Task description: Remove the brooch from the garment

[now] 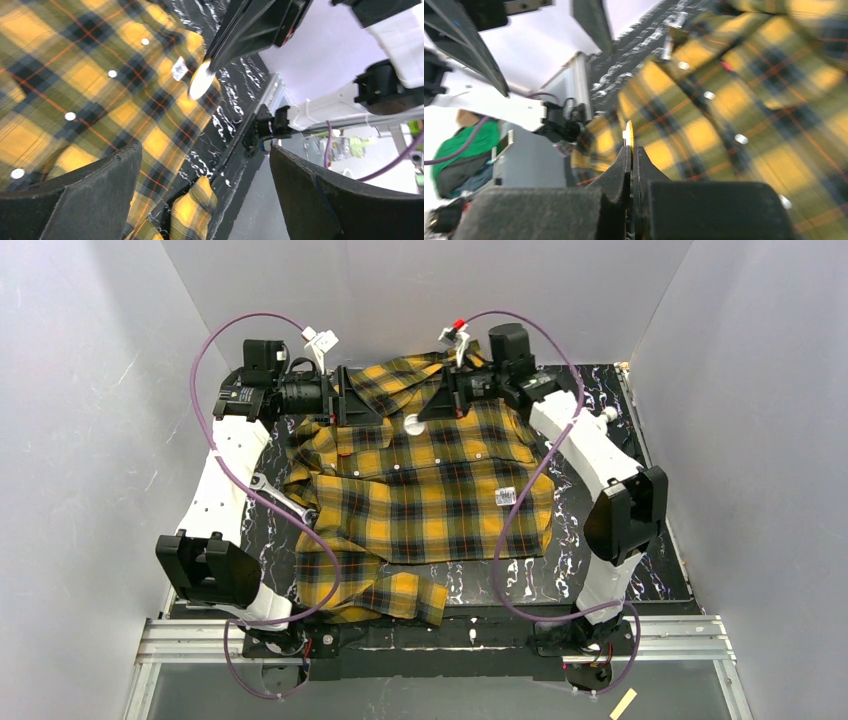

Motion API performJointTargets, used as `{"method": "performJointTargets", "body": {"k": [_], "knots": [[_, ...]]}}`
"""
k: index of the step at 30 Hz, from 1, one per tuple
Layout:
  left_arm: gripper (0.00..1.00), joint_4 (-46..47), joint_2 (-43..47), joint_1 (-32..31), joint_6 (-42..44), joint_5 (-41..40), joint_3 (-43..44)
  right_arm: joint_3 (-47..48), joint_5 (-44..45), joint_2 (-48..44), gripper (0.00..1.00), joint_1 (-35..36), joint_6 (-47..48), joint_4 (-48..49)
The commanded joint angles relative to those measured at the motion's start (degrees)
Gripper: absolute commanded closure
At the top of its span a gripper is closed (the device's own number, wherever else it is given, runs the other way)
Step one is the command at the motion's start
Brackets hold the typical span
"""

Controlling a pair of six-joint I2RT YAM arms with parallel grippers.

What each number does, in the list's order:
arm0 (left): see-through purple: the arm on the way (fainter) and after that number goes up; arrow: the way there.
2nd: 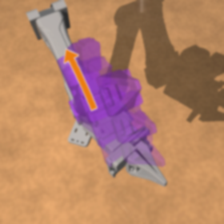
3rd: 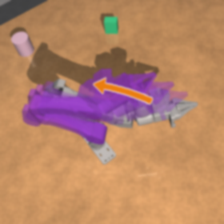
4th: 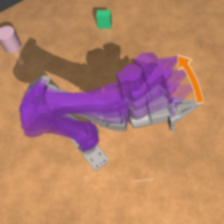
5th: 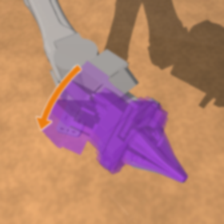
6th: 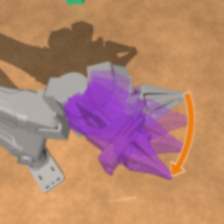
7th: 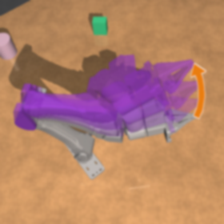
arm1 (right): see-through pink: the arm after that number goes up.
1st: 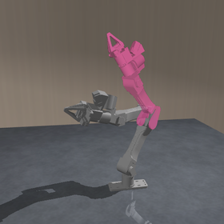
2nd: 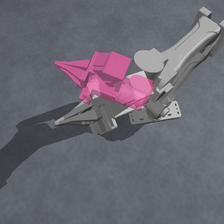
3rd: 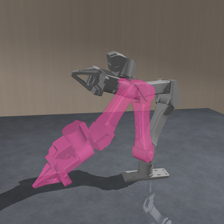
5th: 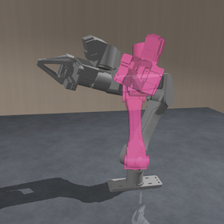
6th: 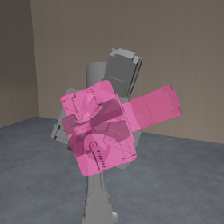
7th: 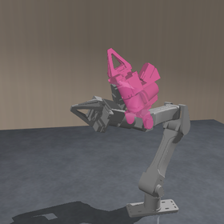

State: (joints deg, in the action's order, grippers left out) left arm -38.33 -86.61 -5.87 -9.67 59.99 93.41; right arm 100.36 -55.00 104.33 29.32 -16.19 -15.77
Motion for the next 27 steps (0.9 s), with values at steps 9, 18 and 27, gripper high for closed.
{"method": "performJointTargets", "body": {"k": [9,18,27], "knots": [[0.02,-9.14,-2.04,0.77,5.52,-18.93,4.98,7.99,31.37,-3.90,0.99,-21.92,35.98,-41.14],[0.02,-13.96,-5.28,0.77,4.26,-27.35,7.84,-1.44,64.69,-5.09,0.99,-24.30,41.11,-33.38],[0.02,-19.91,-9.63,0.75,4.74,-28.61,13.10,-11.45,79.55,-3.24,0.99,-24.48,45.34,-20.25]]}}
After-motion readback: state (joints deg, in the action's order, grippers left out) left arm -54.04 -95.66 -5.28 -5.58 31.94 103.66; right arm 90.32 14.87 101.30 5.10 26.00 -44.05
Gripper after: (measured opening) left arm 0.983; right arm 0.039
